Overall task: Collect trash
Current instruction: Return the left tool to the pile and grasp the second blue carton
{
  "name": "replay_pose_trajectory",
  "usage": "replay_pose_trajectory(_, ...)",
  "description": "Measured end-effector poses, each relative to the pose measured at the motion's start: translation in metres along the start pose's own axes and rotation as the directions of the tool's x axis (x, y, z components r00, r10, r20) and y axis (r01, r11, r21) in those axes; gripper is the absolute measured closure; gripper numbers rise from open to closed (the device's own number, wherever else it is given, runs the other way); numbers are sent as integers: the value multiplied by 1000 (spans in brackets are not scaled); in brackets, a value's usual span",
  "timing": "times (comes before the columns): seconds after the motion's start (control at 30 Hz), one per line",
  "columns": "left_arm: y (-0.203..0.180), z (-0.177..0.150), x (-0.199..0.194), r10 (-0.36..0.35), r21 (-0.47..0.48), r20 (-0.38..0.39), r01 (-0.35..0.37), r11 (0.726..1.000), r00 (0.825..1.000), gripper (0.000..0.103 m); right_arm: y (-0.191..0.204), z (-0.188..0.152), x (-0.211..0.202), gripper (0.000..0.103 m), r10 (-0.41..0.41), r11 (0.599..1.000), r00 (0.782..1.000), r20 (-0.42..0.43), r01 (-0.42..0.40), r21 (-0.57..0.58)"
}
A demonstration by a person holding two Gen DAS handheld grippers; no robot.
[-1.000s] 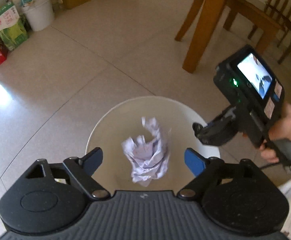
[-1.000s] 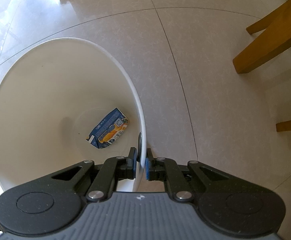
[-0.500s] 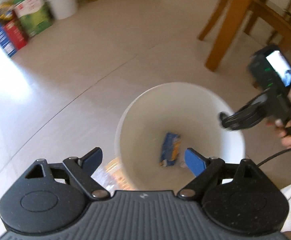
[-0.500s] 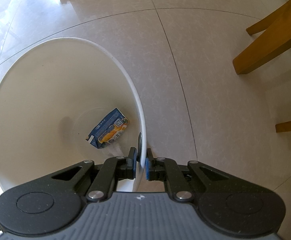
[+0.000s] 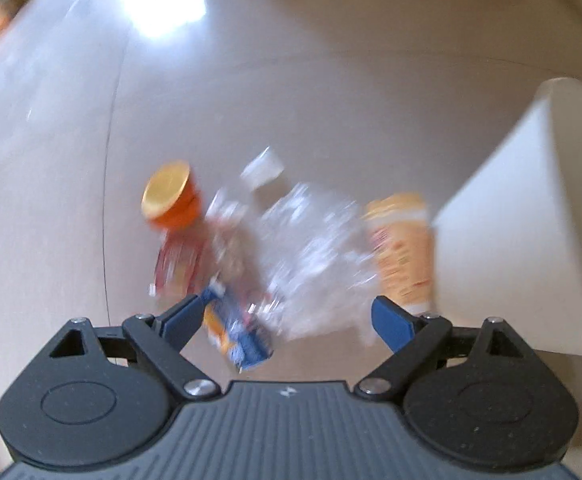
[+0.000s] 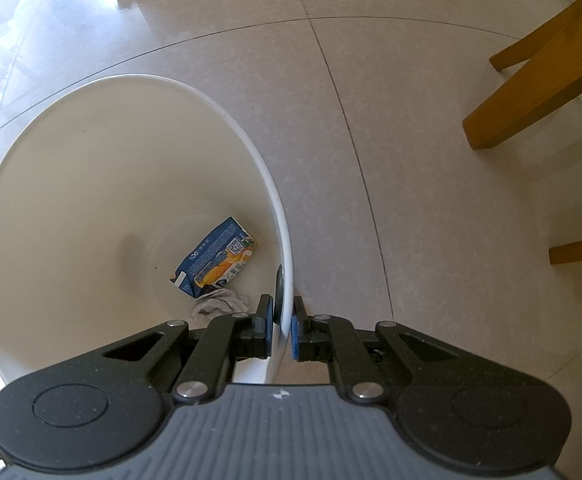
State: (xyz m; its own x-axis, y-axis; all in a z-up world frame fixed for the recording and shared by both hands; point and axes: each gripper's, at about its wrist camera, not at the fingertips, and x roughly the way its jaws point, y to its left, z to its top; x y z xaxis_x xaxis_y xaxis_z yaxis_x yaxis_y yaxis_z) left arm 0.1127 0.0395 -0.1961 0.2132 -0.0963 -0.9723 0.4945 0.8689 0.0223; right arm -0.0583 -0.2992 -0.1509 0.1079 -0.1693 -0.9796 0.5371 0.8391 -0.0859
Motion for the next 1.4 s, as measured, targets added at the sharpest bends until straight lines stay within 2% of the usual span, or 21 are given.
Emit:
replay_pose_trajectory(0.13, 20, -24, 48, -2, -126, -80, -8, 992, 997, 12, 0, 0, 0, 92, 0, 1000, 1000, 1, 0, 2)
replay_pose_trajectory(0.23, 23, -39, 84, 35, -149, -149, -58, 987, 988, 12, 0, 0, -1, 92, 0, 1000, 1000, 0, 0, 4)
replay_pose_trajectory(0.43, 37, -61, 138, 107, -207, -205, -150, 967, 973, 15, 0, 1, -1, 92, -1, 1000, 1000, -3, 1, 9)
replay_pose_trajectory(0.57, 53, -69, 154, 93, -291, -176, -142, 946, 980, 17, 0, 0, -1, 93, -2, 1000, 1000, 1, 2, 7)
replay_pose_trajectory(0.67, 57, -69, 164, 94, -315, -152, -138, 939, 984, 18, 1, 0, -1, 93, -3, 1000, 1000, 0, 3, 7)
replay_pose_trajectory(0.83, 54, -63, 184, 92, -312, -155, -137, 940, 984, 42, 1, -1, 0, 92, -4, 1000, 1000, -1, 4, 8)
replay_pose_trajectory(1.0, 49, -66, 187, 111, -283, -122, -141, 949, 986, 43, 2, 0, 6, 93, -9, 1000, 1000, -23, 9, 5)
replay_pose_trajectory(1.23, 40, -85, 183, 72, -226, -125, -99, 969, 989, 42, -1, 3, 11, 94, 8, 1000, 999, -44, -7, 25)
replay_pose_trajectory(1.4, 43, -77, 186, 82, -262, -130, -113, 958, 988, 40, 1, 2, 11, 93, -7, 1000, 999, -39, 8, 13)
